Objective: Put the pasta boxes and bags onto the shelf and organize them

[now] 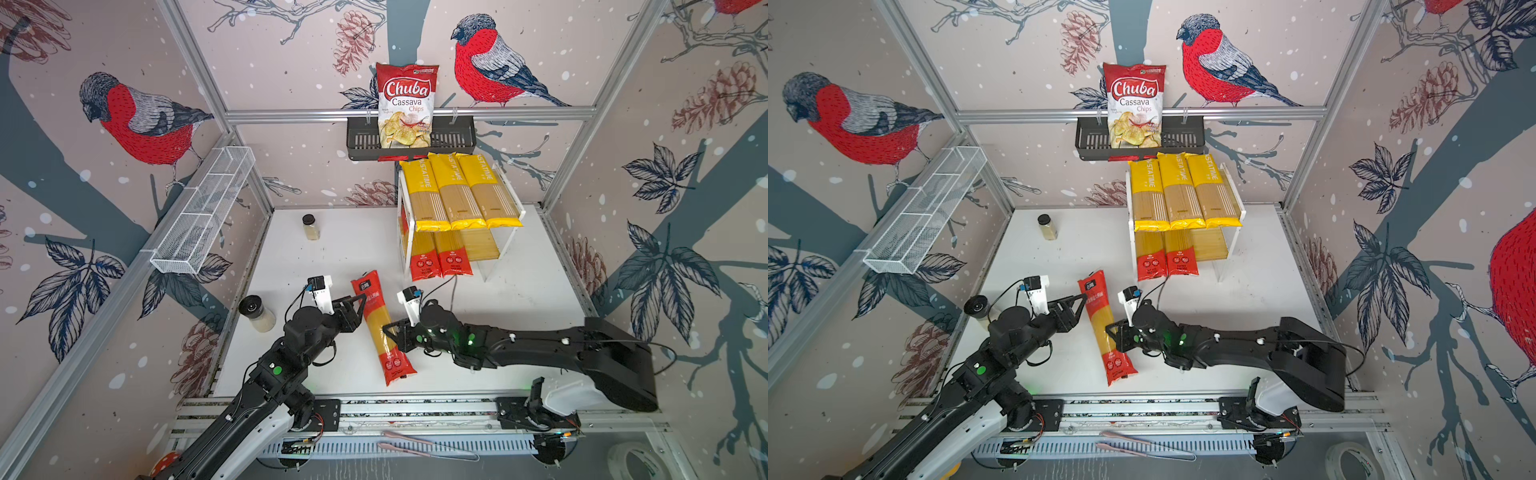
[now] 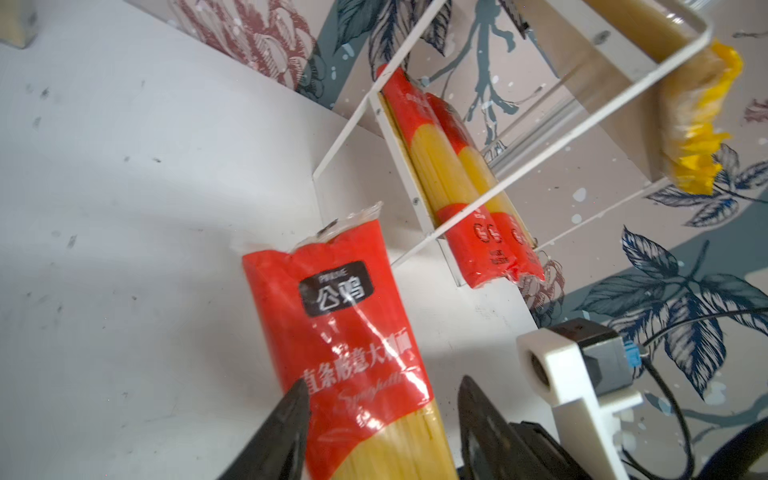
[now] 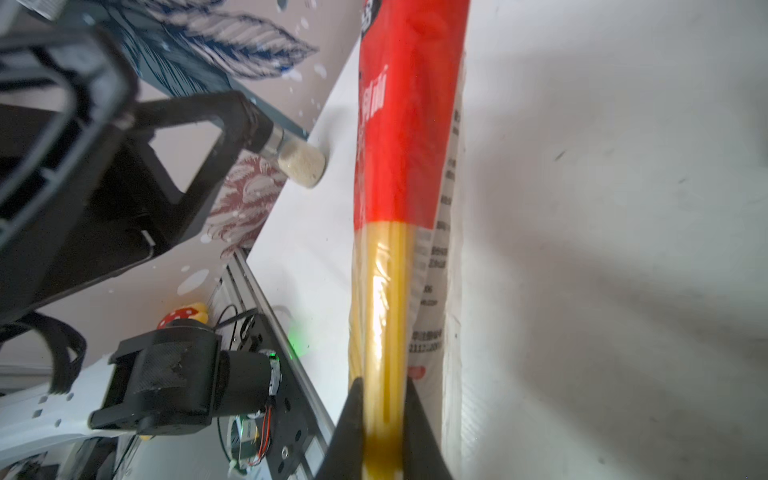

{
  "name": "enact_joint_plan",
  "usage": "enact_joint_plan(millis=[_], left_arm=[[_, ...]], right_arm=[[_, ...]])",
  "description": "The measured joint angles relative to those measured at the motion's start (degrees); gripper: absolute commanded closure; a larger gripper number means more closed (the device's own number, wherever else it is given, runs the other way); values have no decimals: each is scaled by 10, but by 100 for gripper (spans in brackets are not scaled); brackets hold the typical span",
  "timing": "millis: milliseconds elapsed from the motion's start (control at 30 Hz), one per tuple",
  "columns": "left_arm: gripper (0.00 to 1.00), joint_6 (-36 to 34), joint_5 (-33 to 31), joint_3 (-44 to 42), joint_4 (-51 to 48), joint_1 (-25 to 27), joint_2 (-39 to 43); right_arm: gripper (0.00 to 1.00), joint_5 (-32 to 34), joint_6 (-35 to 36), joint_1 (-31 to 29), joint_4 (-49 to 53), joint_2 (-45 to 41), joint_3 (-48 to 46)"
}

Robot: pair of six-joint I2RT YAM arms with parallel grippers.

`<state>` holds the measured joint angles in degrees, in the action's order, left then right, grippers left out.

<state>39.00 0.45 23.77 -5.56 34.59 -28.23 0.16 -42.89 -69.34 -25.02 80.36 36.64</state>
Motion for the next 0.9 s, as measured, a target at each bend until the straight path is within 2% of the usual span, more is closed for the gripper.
enact_joint_plan(millis=[333, 567, 700, 900], left_arm=[[30, -50, 137, -11, 135, -3, -34], [30, -28, 234, -39, 273, -3, -90], [30, -14, 263, -43, 332, 7, -135], [31, -12, 269, -43, 387, 30, -185]], right_arm=[[100, 43, 68, -11, -150, -135, -102], [100, 53, 51, 23, -254, -172, -163], [100, 55, 37, 26, -293, -174, -185], [99, 53, 18, 20, -349, -174, -208]])
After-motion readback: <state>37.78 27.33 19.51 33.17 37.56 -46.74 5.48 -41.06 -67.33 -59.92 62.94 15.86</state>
